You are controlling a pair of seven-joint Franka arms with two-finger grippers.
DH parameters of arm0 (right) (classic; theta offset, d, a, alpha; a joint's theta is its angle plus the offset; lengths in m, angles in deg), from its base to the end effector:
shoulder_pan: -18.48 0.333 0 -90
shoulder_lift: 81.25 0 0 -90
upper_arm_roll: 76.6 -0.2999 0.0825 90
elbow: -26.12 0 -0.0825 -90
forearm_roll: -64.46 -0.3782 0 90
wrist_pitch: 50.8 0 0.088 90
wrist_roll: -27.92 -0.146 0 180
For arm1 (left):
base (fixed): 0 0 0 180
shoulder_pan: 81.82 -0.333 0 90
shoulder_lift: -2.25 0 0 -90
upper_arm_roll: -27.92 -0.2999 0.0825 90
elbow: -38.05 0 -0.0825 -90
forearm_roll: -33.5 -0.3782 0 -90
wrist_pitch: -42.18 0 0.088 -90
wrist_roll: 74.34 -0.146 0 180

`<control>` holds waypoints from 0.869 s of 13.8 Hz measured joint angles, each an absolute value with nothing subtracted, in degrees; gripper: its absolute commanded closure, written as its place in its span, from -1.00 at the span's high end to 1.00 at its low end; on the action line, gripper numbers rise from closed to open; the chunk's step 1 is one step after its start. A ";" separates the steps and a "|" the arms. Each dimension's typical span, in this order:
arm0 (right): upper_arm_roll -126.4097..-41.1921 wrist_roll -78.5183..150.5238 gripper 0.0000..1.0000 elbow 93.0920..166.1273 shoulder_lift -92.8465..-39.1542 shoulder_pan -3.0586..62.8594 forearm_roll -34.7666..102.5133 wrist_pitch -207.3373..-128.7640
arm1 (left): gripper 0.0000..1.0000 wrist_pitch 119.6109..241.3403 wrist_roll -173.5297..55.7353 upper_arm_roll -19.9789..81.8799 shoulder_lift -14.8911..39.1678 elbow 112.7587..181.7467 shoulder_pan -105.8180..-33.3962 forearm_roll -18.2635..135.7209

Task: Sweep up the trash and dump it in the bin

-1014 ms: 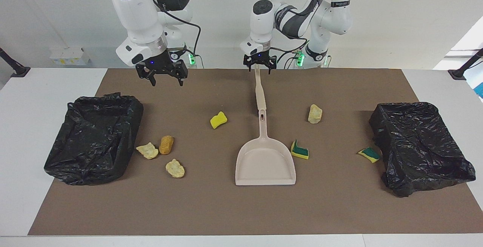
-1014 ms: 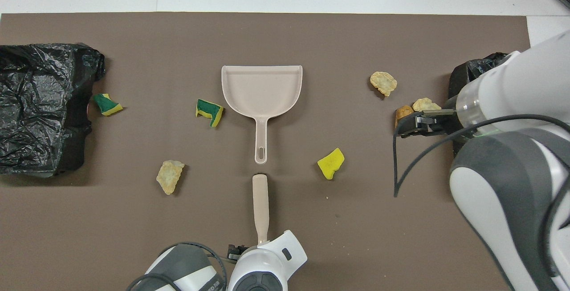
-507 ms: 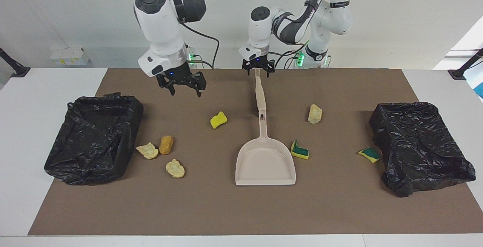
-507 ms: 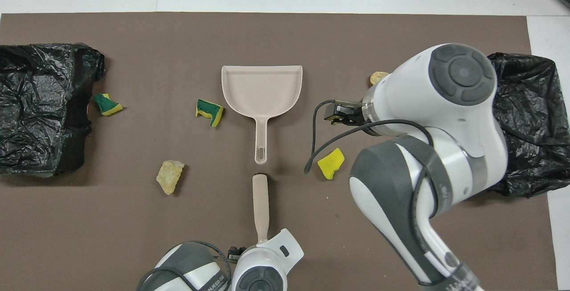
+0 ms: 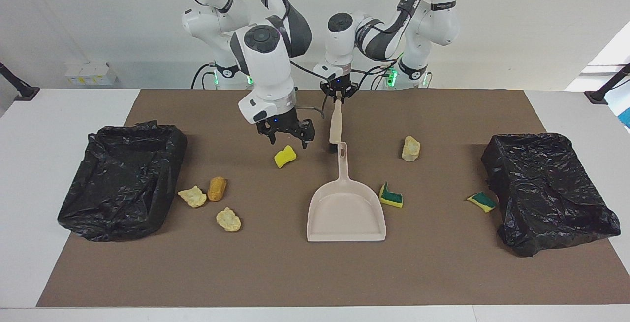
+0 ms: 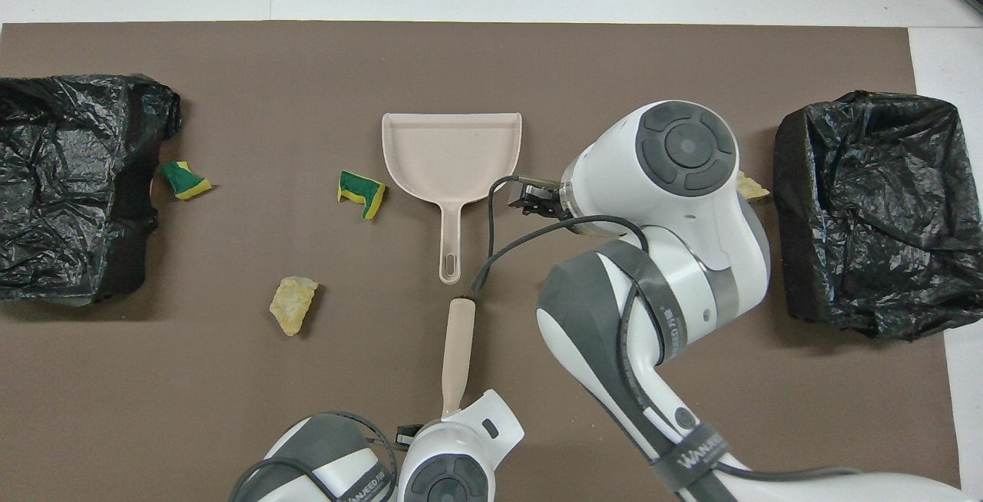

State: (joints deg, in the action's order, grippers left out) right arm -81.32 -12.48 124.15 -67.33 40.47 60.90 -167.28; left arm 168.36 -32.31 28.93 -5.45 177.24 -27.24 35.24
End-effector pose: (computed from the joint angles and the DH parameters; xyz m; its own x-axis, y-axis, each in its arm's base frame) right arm 0.5643 0.2871 0.4016 0.9642 -0.2649 0.0096 -0.2623 -0.9587 -0.1097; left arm 0.2548 -0.3753 0.2990 0.9736 -0.2130 -0.0825 -0.2173 -0.9750 -0.0469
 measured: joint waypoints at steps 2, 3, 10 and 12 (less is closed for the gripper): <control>-81.32 -12.70 1.00 124.11 -65.09 41.04 60.54 -168.38 | -1.00 163.62 -34.66 28.15 -5.90 175.29 -29.11 35.23; -81.31 -12.70 1.00 124.05 -64.08 41.61 60.47 -168.55 | -1.00 160.74 -36.31 27.84 -6.53 174.53 -31.09 35.23; -81.24 -13.11 1.00 122.58 -59.35 47.45 60.45 -171.65 | -1.00 149.28 -39.51 26.89 -12.60 173.86 -48.78 29.05; -81.22 -14.88 1.00 121.16 -57.99 49.46 61.73 -171.87 | -1.00 149.29 -39.51 26.87 -12.53 173.77 -53.66 25.44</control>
State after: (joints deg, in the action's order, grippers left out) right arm -81.22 -14.88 121.16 -57.99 49.46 61.73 -171.87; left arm 149.29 -39.51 26.87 -12.53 173.77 -53.66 25.44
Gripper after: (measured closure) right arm 0.000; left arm 0.740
